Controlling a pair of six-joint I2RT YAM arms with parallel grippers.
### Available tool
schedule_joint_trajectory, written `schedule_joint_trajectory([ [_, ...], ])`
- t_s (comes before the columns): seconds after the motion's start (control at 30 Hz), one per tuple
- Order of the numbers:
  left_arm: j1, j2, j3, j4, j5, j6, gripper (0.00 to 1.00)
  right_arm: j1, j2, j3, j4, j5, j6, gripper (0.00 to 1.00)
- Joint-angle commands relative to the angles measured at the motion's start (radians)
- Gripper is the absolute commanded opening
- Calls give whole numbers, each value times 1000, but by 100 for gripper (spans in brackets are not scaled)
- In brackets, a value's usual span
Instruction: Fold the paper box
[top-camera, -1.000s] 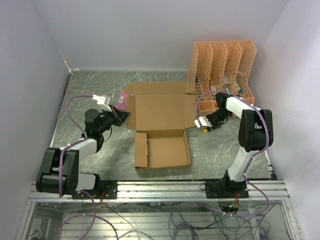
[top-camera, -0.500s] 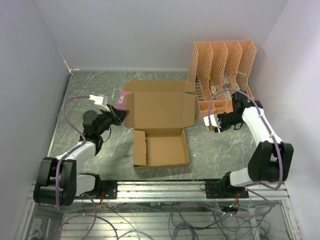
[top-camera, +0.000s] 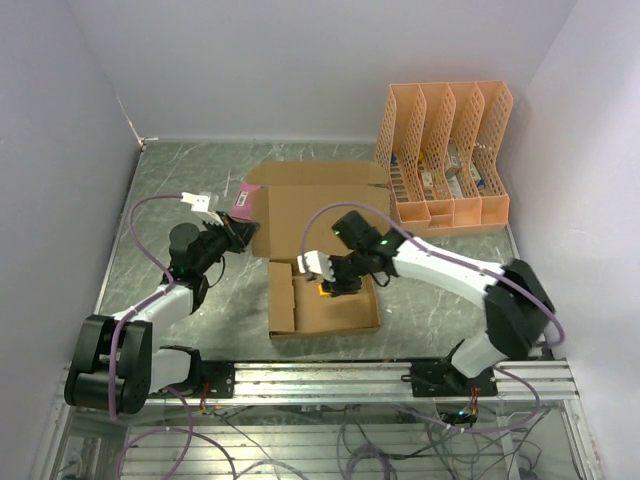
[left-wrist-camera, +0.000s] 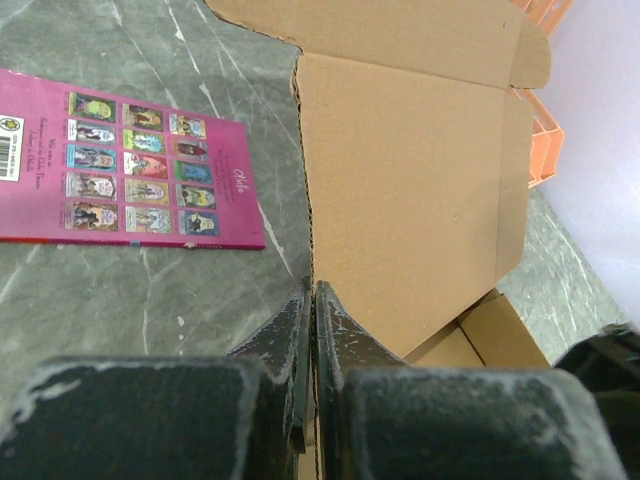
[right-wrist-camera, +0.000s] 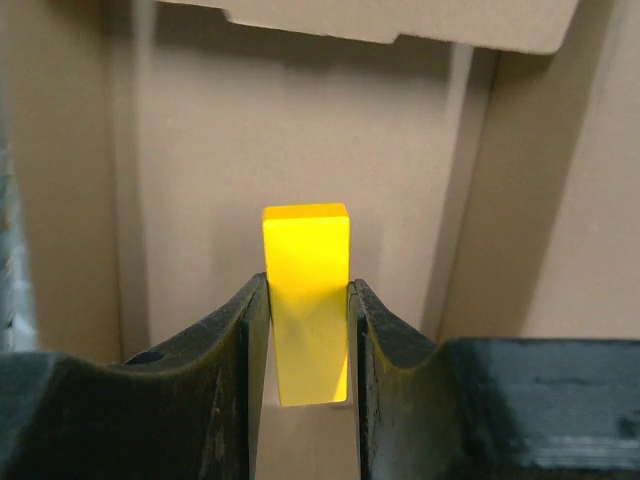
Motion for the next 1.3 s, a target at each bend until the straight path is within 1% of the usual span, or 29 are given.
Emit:
schedule_joint_trajectory([
  [0.0, -17, -26, -10, 25, -45, 33, 9, 55, 142, -3, 183, 257, 260, 5],
  [0.1, -24, -29, -12, 30, -55, 37, 9, 63, 187, 1, 211, 296, 279, 7],
  [0.2, -32, -27, -22, 49, -66, 36, 9, 82, 205, -5, 222, 311, 289, 15],
  [0.33, -36, -24, -38, 75, -73, 32, 9, 92, 216, -7, 214, 300, 294, 34],
  [0.4, -37, -24, -43, 84, -75, 31, 9, 91, 199, 0, 199, 278, 293, 47],
  [0.47, -39, -22, -45, 88, -78, 33, 9, 91, 168, 11, 178, 254, 290, 58],
  [0.53, -40, -18, -47, 95, -75, 35, 9, 82, 130, 29, 141, 227, 277, 66],
  [0.6, -40, -15, -49, 104, -73, 38, 9, 51, 88, 62, 90, 162, 267, 70],
  [0.67, -42, -15, -49, 109, -73, 41, 9, -17, 35, 82, 45, 69, 262, 71],
  [0.73, -44, -15, -47, 110, -74, 48, 9, -132, -34, 77, 49, -48, 268, 71],
  [0.8, -47, -16, -43, 110, -76, 58, 9, -265, -119, 41, 113, -125, 316, 72],
  [0.87, -49, -16, -41, 115, -76, 70, 9, -421, -204, -7, 213, -177, 423, 74],
  [0.9, -51, -16, -40, 123, -76, 74, 9, -512, -230, -29, 267, -174, 489, 78],
  [0.93, -52, -16, -39, 128, -77, 80, 9, -548, -246, -45, 329, -148, 575, 87],
  [0.97, -54, -16, -36, 127, -77, 84, 9, -597, -252, -90, 392, -84, 656, 98],
  [1.0, -54, -16, -30, 123, -76, 90, 9, -635, -246, -108, 424, -37, 711, 99],
  [1.03, -54, -14, -27, 123, -73, 94, 9, -679, -230, -114, 434, -44, 726, 100],
  [1.1, -54, -11, -21, 124, -66, 101, 9, -739, -169, -71, 366, -174, 658, 99],
  [1.17, -54, -6, -17, 129, -57, 105, 9, -766, -107, -15, 320, -284, 623, 95],
  [1.27, -55, -1, -14, 141, -53, 111, 9, -767, -55, -5, 393, -306, 688, 93],
])
